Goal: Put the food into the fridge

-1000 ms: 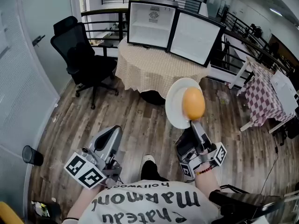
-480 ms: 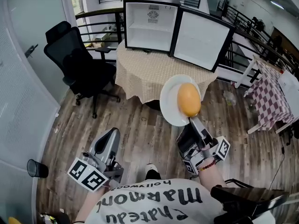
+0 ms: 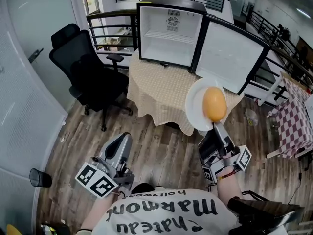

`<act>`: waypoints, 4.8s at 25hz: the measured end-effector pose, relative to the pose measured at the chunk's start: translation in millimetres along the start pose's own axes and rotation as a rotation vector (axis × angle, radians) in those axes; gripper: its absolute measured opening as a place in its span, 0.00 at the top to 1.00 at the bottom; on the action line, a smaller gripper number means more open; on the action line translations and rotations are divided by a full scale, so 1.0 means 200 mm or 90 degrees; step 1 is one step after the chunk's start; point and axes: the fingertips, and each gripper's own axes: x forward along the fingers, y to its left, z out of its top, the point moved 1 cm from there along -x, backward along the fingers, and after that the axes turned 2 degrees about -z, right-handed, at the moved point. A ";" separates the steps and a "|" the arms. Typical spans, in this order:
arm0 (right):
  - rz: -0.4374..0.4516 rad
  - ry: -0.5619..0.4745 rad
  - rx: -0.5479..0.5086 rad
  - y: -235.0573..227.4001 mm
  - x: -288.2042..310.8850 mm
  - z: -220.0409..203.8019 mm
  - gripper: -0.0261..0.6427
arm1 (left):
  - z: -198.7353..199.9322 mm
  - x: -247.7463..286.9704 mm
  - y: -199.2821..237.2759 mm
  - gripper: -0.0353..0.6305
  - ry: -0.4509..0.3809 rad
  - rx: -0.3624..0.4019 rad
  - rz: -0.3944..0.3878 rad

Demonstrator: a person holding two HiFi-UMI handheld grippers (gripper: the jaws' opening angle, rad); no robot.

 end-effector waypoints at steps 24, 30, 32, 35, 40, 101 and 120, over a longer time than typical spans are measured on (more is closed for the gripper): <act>-0.090 -0.092 -0.048 -0.69 0.75 0.29 0.92 | 0.21 0.62 0.96 0.94 0.043 -0.010 -0.050; -0.103 -0.162 -0.072 -0.79 1.01 0.31 0.92 | 0.43 0.86 1.29 0.94 0.060 -0.005 -0.114; -0.107 -0.188 -0.080 -0.83 1.07 0.32 0.92 | 0.49 0.93 1.38 0.94 0.064 -0.001 -0.136; -0.119 -0.219 -0.096 -0.87 1.14 0.34 0.92 | 0.53 1.01 1.49 0.94 0.073 0.001 -0.171; -0.174 -0.258 -0.101 -0.97 1.22 0.38 0.92 | 0.57 1.13 1.63 0.94 0.090 0.004 -0.215; -0.449 -0.508 -0.128 -1.86 1.89 1.34 0.92 | 0.09 2.52 1.87 0.94 0.315 -0.032 -0.520; -0.480 -0.508 -0.116 -1.95 2.00 1.46 0.92 | 0.24 2.54 1.90 0.94 0.279 0.011 -0.494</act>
